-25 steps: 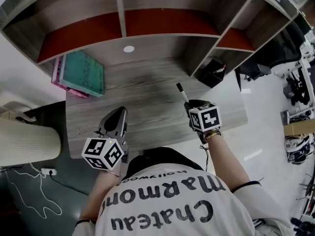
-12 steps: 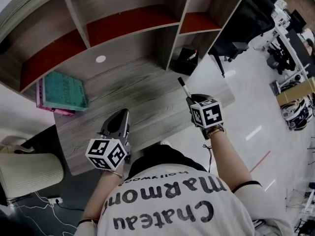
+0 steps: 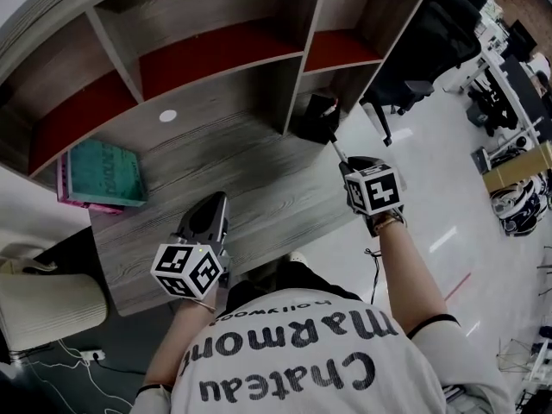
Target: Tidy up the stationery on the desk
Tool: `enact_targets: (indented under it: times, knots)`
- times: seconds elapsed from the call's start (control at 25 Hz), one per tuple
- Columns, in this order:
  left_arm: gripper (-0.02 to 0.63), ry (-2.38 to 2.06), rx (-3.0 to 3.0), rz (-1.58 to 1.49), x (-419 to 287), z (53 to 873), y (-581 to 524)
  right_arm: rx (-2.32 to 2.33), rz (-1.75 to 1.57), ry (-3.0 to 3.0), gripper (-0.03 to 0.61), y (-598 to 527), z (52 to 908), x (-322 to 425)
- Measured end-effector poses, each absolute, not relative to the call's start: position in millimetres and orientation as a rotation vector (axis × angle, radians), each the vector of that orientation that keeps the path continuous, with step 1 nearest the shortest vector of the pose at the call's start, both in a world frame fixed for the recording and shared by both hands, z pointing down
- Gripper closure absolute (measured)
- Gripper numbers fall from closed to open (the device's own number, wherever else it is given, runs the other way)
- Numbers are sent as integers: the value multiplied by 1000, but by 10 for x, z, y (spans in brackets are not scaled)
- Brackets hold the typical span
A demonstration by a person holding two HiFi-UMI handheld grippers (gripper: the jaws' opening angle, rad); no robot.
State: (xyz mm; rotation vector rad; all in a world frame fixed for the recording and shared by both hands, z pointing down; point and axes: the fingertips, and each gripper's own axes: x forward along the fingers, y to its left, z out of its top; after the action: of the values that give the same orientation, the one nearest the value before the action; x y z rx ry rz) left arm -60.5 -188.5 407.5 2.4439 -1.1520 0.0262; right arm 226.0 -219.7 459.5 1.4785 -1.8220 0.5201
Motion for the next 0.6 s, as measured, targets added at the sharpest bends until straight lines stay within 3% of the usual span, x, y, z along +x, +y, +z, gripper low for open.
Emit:
enact_targets:
  times: [0.6]
  knots:
    - [598,-1291,2373,-8,-196,4016,-2208,1154,325,-1791,502,-2964,4506,2603]
